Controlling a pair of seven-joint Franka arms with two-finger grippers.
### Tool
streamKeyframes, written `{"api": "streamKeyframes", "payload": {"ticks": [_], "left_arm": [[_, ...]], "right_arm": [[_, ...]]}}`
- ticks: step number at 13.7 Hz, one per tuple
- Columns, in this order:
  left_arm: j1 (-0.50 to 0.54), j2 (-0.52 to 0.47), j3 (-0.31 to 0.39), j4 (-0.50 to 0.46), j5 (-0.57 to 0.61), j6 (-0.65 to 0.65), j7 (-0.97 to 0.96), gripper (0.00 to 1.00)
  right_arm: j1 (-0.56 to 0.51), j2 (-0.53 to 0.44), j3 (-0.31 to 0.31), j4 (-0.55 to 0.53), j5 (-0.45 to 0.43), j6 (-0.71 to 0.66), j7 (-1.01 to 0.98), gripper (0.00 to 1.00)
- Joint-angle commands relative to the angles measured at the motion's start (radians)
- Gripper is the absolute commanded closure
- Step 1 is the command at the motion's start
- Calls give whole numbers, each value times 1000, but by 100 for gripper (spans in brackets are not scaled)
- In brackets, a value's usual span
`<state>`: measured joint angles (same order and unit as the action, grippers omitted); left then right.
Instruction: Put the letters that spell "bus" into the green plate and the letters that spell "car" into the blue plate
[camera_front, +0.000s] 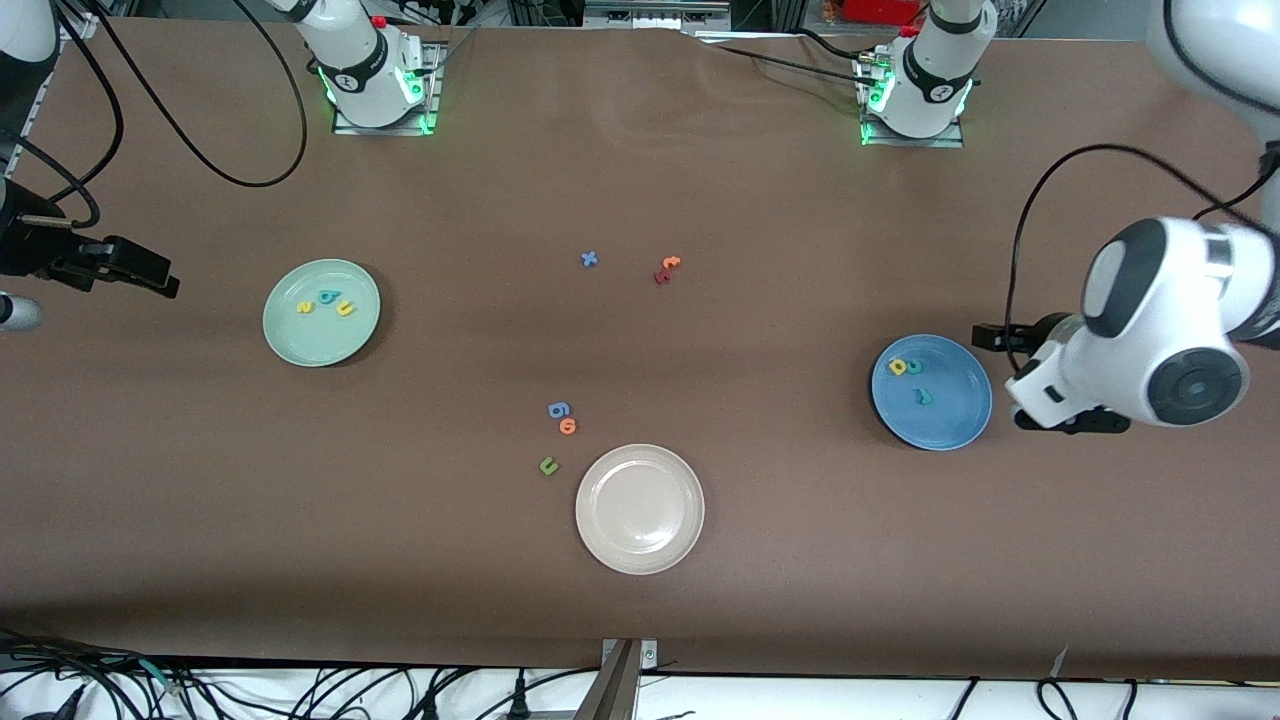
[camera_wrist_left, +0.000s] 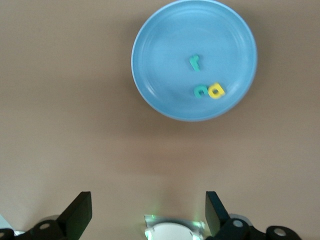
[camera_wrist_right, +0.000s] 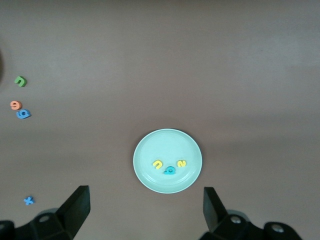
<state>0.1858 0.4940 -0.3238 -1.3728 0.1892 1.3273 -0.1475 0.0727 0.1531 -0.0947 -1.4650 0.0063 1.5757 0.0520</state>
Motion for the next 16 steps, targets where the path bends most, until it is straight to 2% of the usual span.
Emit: {"api": "streamKeyframes", "payload": {"ticks": [1, 2, 4, 5, 6, 8, 12, 13, 15, 16], "left_arm": [[12, -6, 3, 115, -36, -126, 20, 0], [12, -6, 5, 144, -36, -170, 20, 0], [70, -86, -3, 133, -51, -165, 23, 0], [55, -116, 32, 129, -54, -163, 20, 0], [16, -177, 70, 85, -57, -143, 10, 0], [-31, -306, 132, -53, -62, -9, 11, 0], [-115, -426, 221, -95, -132, 65, 14, 0], [-118, -454, 224, -121, -146, 103, 14, 0], [-135, -527, 244, -234, -175, 234, 11, 0], [-155, -538, 271, -244, -177, 257, 12, 0]], "right_arm": [[-10, -15, 13, -15, -49, -6, -18, 0], [-8, -15, 13, -15, -49, -8, -17, 0], [-8, -15, 13, -15, -49, -6, -12, 0], [-8, -15, 13, -15, -49, -6, -12, 0], [-8, -15, 13, -15, -48, -8, -11, 0], [-7, -17, 18, -15, -48, -9, -12, 0], [-4, -18, 20, -15, -40, -25, -7, 0], [-5, -17, 20, -15, -39, -25, -9, 0], [-5, -17, 20, -15, -39, -29, -9, 0], [-5, -17, 20, -15, -39, -29, -9, 0]]}}
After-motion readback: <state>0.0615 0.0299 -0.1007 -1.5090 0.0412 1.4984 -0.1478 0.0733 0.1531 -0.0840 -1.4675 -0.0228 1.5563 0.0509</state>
